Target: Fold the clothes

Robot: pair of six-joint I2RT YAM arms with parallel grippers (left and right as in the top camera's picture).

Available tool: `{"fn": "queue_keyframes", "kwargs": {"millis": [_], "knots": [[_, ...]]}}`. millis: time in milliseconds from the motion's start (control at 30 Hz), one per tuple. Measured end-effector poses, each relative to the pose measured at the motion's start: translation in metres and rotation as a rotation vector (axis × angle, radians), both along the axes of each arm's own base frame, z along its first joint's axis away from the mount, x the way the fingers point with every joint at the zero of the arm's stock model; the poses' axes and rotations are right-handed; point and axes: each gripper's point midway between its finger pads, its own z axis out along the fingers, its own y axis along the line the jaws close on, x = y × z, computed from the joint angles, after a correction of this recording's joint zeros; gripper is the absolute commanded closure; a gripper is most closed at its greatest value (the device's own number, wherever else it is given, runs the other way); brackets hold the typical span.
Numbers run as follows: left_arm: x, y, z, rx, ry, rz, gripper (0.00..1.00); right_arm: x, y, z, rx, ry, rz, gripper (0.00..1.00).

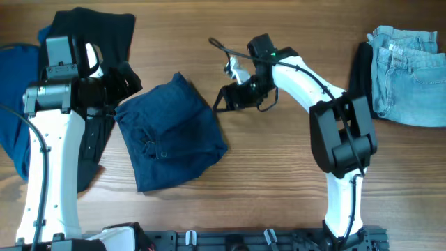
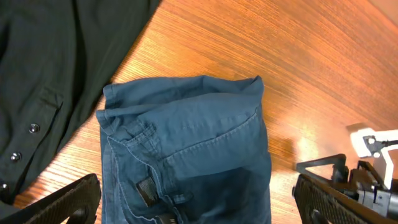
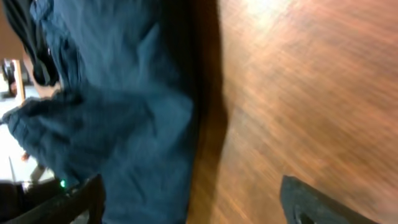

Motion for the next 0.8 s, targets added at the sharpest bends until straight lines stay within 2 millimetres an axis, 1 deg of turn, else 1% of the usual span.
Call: {"fn": "queue_keyframes", "kwargs": {"millis": [100, 233, 333, 367, 400, 467, 500, 533, 567, 600, 633, 667, 733, 800], "knots": [[0.0, 0.0, 0.0, 0.004, -0.001, -0.007, 0.0, -0.006, 0.01, 0.001, 0.016, -0.022, 0.046, 0.01], [0.0, 0.0, 0.0, 0.006, -0.001, -0.011, 0.0, -0.005, 0.033, 0.004, 0.049, -0.079, 0.075, 0.01], [0.0, 0.0, 0.0, 0.006, -0.001, -0.011, 0.0, -0.002, 0.047, 0.004, 0.067, -0.093, 0.064, 0.06], [0.0, 0.0, 0.0, 0.006, -0.001, -0.011, 0.0, -0.001, 0.05, 0.002, 0.071, -0.095, 0.059, 0.11], [0.0, 0.0, 0.0, 0.006, -0.001, -0.011, 0.0, 0.0, 0.054, -0.001, 0.073, -0.09, 0.051, 0.21], [0.0, 0.0, 0.0, 0.006, -0.001, -0.011, 0.0, 0.0, 0.059, -0.016, 0.065, -0.057, 0.027, 0.34], [0.0, 0.0, 0.0, 0.006, -0.001, -0.011, 0.0, 0.0, 0.062, -0.021, 0.075, -0.042, 0.024, 0.42], [0.0, 0.0, 0.0, 0.006, -0.001, -0.011, 0.0, 0.001, 0.064, -0.023, 0.084, -0.037, 0.021, 0.47], [0.0, 0.0, 0.0, 0.006, -0.001, -0.011, 0.0, 0.002, 0.065, -0.025, 0.086, -0.032, 0.015, 0.59], [0.0, 0.0, 0.0, 0.006, -0.001, -0.011, 0.0, 0.002, 0.067, -0.028, 0.089, -0.021, 0.008, 0.76], [0.0, 0.0, 0.0, 0.006, -0.001, -0.011, 0.0, 0.002, 0.069, -0.03, 0.096, -0.014, 0.007, 0.88], [0.0, 0.0, 0.0, 0.006, -0.001, -0.011, 0.0, 0.002, 0.071, -0.033, 0.097, -0.009, 0.004, 0.96], [0.0, 0.0, 0.0, 0.006, -0.001, -0.011, 0.0, 0.002, 0.073, -0.039, 0.096, 0.007, -0.009, 0.96], [0.0, 0.0, 0.0, 0.006, -0.001, -0.011, 0.0, 0.004, 0.073, -0.038, 0.11, 0.02, -0.025, 0.96]]}}
